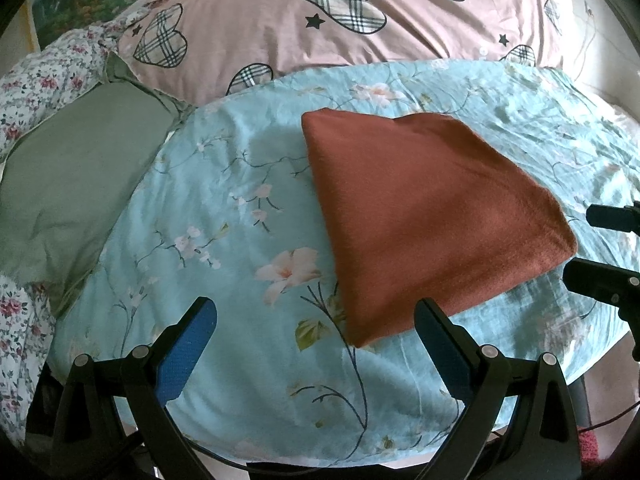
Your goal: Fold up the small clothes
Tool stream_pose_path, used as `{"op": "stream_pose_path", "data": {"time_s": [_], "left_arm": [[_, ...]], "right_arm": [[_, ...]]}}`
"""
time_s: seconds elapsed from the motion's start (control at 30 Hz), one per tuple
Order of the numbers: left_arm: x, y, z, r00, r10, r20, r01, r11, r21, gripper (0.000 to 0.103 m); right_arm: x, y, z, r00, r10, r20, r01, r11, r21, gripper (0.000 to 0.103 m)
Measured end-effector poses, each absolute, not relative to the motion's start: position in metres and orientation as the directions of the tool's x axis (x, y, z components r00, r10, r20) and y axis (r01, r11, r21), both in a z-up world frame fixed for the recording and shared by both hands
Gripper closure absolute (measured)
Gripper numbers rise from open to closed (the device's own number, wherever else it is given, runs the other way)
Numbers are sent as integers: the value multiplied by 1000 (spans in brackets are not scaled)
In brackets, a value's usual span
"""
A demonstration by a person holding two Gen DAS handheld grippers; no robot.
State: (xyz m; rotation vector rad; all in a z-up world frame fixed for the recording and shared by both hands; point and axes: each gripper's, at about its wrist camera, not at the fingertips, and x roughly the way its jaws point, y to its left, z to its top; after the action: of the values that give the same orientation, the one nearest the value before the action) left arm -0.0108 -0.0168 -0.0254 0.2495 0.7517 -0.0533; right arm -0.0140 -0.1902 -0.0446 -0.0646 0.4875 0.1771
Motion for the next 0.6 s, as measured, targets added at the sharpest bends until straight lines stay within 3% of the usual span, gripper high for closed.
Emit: {"op": "stream_pose_path", "data": {"time_s": [0.6], "left_arm": [[22,-31,-26,721,43,-691,147,966,213,3]], "right_arm": [[20,-217,-37,858,163,-486,-173,985,25,0]]}}
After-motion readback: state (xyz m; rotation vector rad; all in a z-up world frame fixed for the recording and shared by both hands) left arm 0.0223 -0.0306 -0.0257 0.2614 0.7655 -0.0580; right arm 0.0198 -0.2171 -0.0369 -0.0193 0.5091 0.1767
